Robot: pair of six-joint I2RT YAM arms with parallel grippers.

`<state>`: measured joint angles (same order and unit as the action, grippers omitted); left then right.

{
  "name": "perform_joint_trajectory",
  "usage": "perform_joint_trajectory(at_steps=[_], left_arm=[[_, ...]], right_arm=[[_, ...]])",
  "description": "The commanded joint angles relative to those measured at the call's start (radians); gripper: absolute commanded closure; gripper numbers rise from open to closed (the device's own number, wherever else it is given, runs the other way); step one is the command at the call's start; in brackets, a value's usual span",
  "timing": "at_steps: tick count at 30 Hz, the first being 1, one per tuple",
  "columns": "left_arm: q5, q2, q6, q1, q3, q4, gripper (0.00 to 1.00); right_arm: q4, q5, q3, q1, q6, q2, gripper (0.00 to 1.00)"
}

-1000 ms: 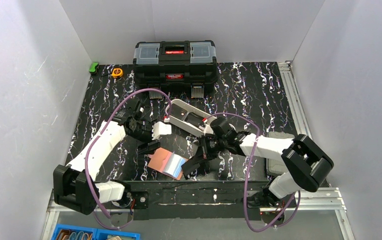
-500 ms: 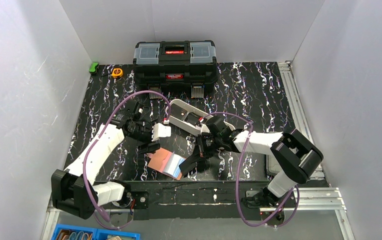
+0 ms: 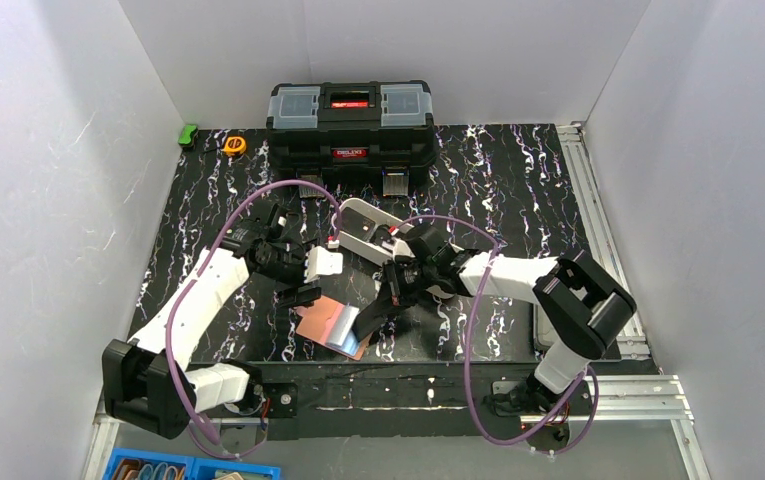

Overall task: Put the credit cards into the card holder
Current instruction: Insert the credit card into the card holder.

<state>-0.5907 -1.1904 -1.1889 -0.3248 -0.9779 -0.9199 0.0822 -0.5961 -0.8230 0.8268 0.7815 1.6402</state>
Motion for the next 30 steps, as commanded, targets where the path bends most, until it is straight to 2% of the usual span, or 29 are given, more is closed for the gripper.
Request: perform_joint_trajectory(at_steps=[1,10,21,30], left_arm=[[-0.063,0.030,-0.028,-0.006,-0.021,-0.043,0.33],[-0.058,0.027,-0.056,-0.005,0.020,-0.043,0.34],[-0.073,-0.017,-0.066,-0.006,0.066,0.013,0.35],[-0.105,-0.054,-0.122,-0.011,0.045,-0.050,0.39]], right_arm=[[0.021,-0.028,-0.075,0.004,-0.017,0.021,0.99],[0.012,-0.041,-0.199,0.011,-0.006,0.122,0.99],[-0.046,0.001,-0.264,0.014,-0.025,0.195,0.99],[-0.077,0.029,-0.362,0.032,-0.032,0.237,0.99]])
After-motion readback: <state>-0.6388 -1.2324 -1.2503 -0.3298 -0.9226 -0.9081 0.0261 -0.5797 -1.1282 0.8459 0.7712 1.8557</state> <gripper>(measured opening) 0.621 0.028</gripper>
